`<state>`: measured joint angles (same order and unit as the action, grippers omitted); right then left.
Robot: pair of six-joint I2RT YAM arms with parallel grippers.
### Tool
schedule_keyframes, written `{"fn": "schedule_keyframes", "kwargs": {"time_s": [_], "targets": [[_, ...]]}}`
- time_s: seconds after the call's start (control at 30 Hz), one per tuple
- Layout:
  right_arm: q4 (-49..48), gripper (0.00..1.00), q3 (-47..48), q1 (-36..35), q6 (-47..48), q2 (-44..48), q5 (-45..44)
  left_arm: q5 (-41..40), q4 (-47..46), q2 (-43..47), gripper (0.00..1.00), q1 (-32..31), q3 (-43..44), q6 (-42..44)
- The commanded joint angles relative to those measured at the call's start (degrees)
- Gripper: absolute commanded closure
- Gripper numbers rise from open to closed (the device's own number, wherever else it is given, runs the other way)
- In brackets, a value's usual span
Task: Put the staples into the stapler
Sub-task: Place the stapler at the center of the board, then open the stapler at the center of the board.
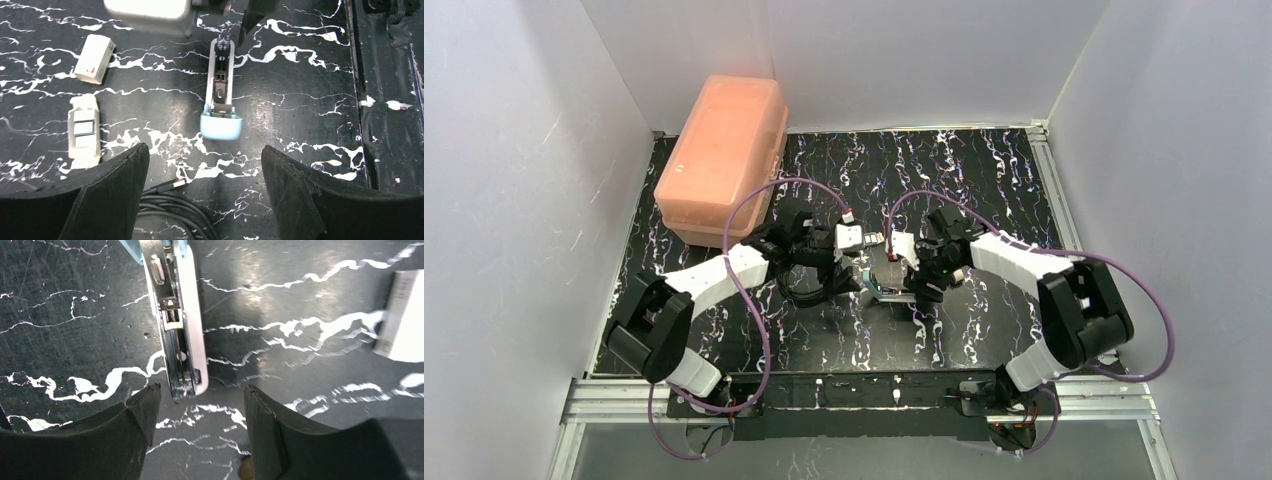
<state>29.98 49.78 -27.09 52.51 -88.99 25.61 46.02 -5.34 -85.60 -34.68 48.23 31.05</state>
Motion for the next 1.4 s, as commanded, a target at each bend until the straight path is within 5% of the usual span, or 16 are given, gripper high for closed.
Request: {"fn": "schedule_keyframes", "kwargs": {"time_s": [0.0, 0.53, 0.93, 1.37], "targets": [[0.6, 0.30, 1.2, 0.9, -6.9, 7.3, -3.7, -2.4, 10.6, 4.0, 0.20, 0.6, 4.8, 2.0], [0.3, 0.28, 8.8, 2.6, -24.8, 7.2, -31.3, -8.9, 17.7, 6.8, 0.19, 0.8, 10.9, -5.8], [3.6, 0.32, 10.6, 7.4, -26.5, 0.1, -24.7, -8.8, 17.2, 5.7, 0.18, 0.8, 10.8, -6.1], [3.0, 0.61, 10.6, 8.4, -26.3, -4.4, -21.1, -9.8, 16.4, 5.5, 0.18, 0.8, 11.0, -6.4]]}}
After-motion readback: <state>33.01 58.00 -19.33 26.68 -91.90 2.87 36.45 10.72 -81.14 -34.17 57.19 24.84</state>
